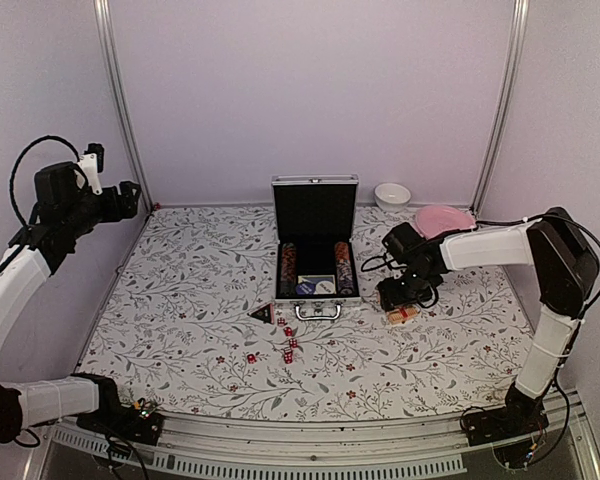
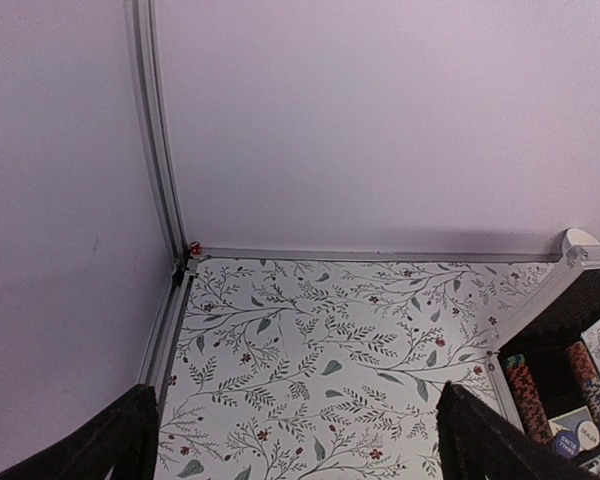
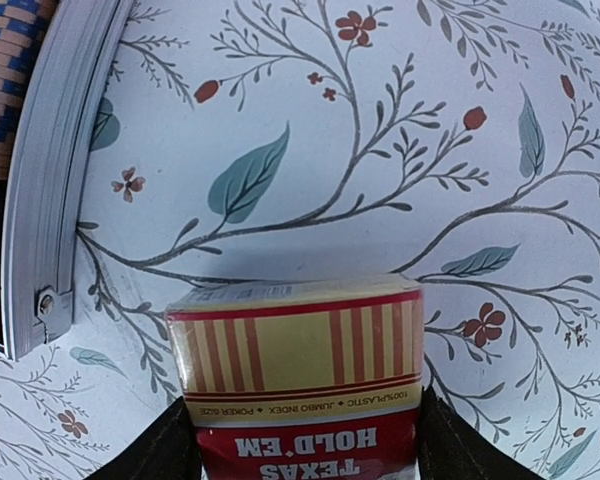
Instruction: Pack up texas hold em set
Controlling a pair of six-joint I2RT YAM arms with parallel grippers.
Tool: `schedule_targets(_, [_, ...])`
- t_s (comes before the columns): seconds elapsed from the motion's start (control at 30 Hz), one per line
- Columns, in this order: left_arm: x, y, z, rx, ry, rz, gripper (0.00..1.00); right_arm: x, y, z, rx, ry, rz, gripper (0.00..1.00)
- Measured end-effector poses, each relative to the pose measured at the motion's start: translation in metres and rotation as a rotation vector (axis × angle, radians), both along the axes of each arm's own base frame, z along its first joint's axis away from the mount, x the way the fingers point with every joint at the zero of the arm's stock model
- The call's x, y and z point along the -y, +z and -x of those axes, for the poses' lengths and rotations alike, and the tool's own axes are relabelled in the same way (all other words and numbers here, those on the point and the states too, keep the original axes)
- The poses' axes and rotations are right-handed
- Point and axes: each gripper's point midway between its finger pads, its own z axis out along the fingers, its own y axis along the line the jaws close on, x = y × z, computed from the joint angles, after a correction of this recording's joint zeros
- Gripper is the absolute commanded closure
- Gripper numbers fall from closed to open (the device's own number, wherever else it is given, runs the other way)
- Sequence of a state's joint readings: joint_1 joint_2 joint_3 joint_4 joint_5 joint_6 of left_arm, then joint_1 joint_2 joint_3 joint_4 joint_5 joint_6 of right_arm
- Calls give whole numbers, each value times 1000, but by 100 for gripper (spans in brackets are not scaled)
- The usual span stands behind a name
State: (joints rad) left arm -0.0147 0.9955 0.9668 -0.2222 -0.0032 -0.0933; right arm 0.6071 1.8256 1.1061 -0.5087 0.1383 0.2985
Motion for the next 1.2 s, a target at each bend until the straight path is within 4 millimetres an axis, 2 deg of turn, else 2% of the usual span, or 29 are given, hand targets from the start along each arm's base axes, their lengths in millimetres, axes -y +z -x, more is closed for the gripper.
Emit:
schedule_targets(0.1, [1,0,0,0,-5,1,3,-1,-1,-1,1,5,3,38])
schedule_targets(0.3, [8,-1,0,-3,-38,21,4,-7,1,-2,4,54,-9,40])
schedule_targets(0.37, [16,-3,-1,-11,-72,56,7,-10,4,-1,4,83,-20,41])
schedule_targets(0.47, [36,-11,0,-31,-143,151,9,-17,21,-1,38,139,-44,43])
schedule_targets(0.53, [54,-20,3,-48,-196,226,12,-26,44,0,91,190,-70,44])
schedule_targets(0.57, [65,-31,6,-68,-227,292,13,-32,57,1,124,220,-84,44])
schedule_targets(0.63, [89,-47,14,-105,-294,388,15,-48,80,3,180,287,-112,44])
schedule_targets(0.7, [118,-72,25,-172,-373,521,17,-73,102,5,239,374,-144,44])
schedule_targets(0.77, [147,-97,34,-263,-449,635,20,-102,118,11,288,467,-177,44])
schedule_targets(0.87, [184,-123,42,-399,-543,746,21,-145,137,22,351,595,-229,44])
schedule_targets(0.93, [204,-133,45,-468,-601,804,23,-174,142,32,384,679,-258,44])
schedule_targets(1.03, [229,-139,51,-545,-690,874,24,-210,140,50,405,795,-286,44])
schedule_targets(1.2, [257,-141,62,-642,-822,942,33,-244,136,77,410,927,-335,43])
